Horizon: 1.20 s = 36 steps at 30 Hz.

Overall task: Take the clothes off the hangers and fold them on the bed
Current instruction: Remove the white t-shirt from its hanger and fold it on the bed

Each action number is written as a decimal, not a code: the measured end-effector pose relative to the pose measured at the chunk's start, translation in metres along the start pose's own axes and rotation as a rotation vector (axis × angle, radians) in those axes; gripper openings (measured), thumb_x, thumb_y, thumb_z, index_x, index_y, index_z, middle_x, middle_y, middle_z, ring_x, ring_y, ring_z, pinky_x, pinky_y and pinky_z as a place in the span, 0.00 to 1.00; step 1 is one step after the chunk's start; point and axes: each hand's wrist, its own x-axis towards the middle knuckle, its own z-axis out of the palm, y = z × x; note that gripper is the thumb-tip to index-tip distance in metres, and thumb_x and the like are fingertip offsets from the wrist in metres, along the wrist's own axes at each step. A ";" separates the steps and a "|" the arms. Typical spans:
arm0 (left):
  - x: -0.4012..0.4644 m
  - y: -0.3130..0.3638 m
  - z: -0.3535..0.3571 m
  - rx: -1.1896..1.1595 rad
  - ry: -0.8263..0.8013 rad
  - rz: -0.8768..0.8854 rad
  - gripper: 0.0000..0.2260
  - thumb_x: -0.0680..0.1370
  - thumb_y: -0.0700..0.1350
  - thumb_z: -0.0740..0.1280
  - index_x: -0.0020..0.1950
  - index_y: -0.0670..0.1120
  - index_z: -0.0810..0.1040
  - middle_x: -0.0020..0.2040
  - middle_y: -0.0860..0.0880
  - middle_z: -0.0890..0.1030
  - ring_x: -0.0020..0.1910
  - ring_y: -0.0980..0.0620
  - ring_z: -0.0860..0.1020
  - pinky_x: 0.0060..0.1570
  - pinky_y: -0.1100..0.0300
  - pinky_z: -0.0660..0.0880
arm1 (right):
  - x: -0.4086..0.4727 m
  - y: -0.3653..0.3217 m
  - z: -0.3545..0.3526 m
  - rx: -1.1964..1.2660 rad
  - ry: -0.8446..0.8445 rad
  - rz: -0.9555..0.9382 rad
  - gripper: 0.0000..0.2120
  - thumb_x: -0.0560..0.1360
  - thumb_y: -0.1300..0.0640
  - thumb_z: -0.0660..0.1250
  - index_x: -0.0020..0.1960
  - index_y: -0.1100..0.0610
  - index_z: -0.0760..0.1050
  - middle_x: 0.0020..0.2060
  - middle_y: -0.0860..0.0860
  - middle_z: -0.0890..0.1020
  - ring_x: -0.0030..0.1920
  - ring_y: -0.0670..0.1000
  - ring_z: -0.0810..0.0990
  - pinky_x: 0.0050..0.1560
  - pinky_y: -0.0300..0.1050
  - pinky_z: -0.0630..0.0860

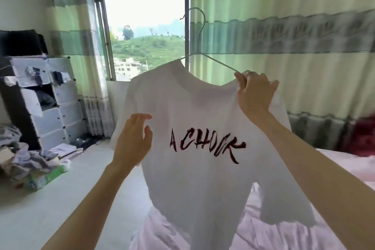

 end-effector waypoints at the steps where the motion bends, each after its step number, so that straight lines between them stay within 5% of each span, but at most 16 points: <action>1: 0.004 0.009 0.015 -0.024 -0.009 0.026 0.13 0.78 0.37 0.61 0.62 0.42 0.74 0.61 0.45 0.74 0.60 0.46 0.73 0.56 0.61 0.65 | -0.003 0.018 -0.001 -0.012 0.002 0.007 0.20 0.82 0.48 0.51 0.53 0.59 0.77 0.46 0.56 0.82 0.50 0.58 0.75 0.52 0.51 0.60; 5: 0.012 0.043 0.077 -0.043 -0.007 0.166 0.16 0.78 0.45 0.58 0.64 0.41 0.71 0.62 0.43 0.73 0.60 0.42 0.72 0.59 0.49 0.70 | -0.024 0.089 0.010 -0.027 -0.046 -0.013 0.20 0.81 0.47 0.54 0.52 0.58 0.78 0.46 0.53 0.83 0.49 0.57 0.76 0.50 0.50 0.59; 10: 0.013 0.093 0.160 -0.079 -0.105 0.117 0.22 0.80 0.56 0.57 0.69 0.44 0.69 0.64 0.43 0.75 0.62 0.41 0.73 0.59 0.44 0.68 | -0.050 0.181 0.033 0.096 -0.187 -0.025 0.15 0.79 0.50 0.60 0.50 0.58 0.81 0.45 0.54 0.84 0.50 0.57 0.77 0.53 0.49 0.57; 14: 0.005 0.128 0.214 -0.181 -0.198 -0.032 0.14 0.81 0.49 0.59 0.63 0.44 0.75 0.57 0.43 0.79 0.53 0.39 0.78 0.56 0.46 0.69 | -0.063 0.242 0.045 0.215 -0.347 0.047 0.14 0.78 0.52 0.63 0.46 0.61 0.81 0.40 0.55 0.83 0.45 0.57 0.78 0.55 0.51 0.62; 16: -0.001 0.138 0.238 -0.275 -0.232 -0.095 0.13 0.81 0.49 0.58 0.57 0.44 0.78 0.52 0.43 0.80 0.50 0.39 0.78 0.57 0.45 0.70 | -0.068 0.270 0.049 0.307 -0.484 0.083 0.18 0.77 0.52 0.65 0.34 0.64 0.77 0.30 0.52 0.77 0.37 0.54 0.75 0.47 0.48 0.68; 18: -0.010 0.145 0.261 -0.308 -0.286 -0.167 0.11 0.81 0.46 0.60 0.55 0.44 0.79 0.52 0.45 0.81 0.50 0.42 0.78 0.58 0.46 0.69 | -0.076 0.294 0.051 0.355 -0.619 0.144 0.23 0.77 0.54 0.66 0.25 0.58 0.64 0.25 0.46 0.67 0.29 0.46 0.68 0.36 0.40 0.64; 22: -0.028 0.149 0.285 -0.269 -0.366 -0.188 0.09 0.81 0.46 0.61 0.54 0.47 0.80 0.51 0.49 0.80 0.51 0.45 0.77 0.53 0.51 0.68 | -0.104 0.327 0.063 0.419 -0.803 0.282 0.22 0.77 0.54 0.66 0.27 0.59 0.64 0.28 0.47 0.66 0.29 0.43 0.65 0.32 0.35 0.63; 28: -0.046 0.134 0.305 -0.183 -0.446 0.017 0.12 0.78 0.47 0.62 0.52 0.46 0.83 0.39 0.48 0.78 0.37 0.41 0.77 0.47 0.50 0.68 | -0.116 0.335 0.074 0.496 -0.692 0.341 0.27 0.77 0.52 0.64 0.26 0.54 0.53 0.24 0.48 0.58 0.27 0.46 0.56 0.32 0.44 0.60; 32: -0.053 0.139 0.313 -0.179 -0.485 0.119 0.11 0.77 0.47 0.62 0.50 0.46 0.83 0.39 0.50 0.76 0.35 0.44 0.74 0.46 0.54 0.65 | -0.114 0.309 0.081 0.471 -0.638 0.204 0.26 0.77 0.53 0.66 0.24 0.56 0.60 0.21 0.48 0.63 0.23 0.46 0.65 0.30 0.37 0.64; 34: -0.051 0.138 0.318 -0.246 -0.465 0.060 0.09 0.78 0.46 0.64 0.48 0.45 0.83 0.38 0.54 0.74 0.36 0.45 0.76 0.48 0.52 0.65 | -0.120 0.304 0.091 0.368 -0.893 0.158 0.18 0.76 0.49 0.66 0.37 0.62 0.79 0.33 0.54 0.80 0.35 0.47 0.78 0.39 0.42 0.72; 36: -0.051 0.132 0.321 -0.313 -0.463 -0.015 0.06 0.76 0.43 0.68 0.46 0.44 0.84 0.35 0.57 0.72 0.37 0.48 0.75 0.50 0.52 0.66 | -0.128 0.298 0.098 0.283 -1.108 0.136 0.17 0.75 0.45 0.66 0.56 0.56 0.80 0.51 0.50 0.83 0.52 0.47 0.80 0.53 0.41 0.73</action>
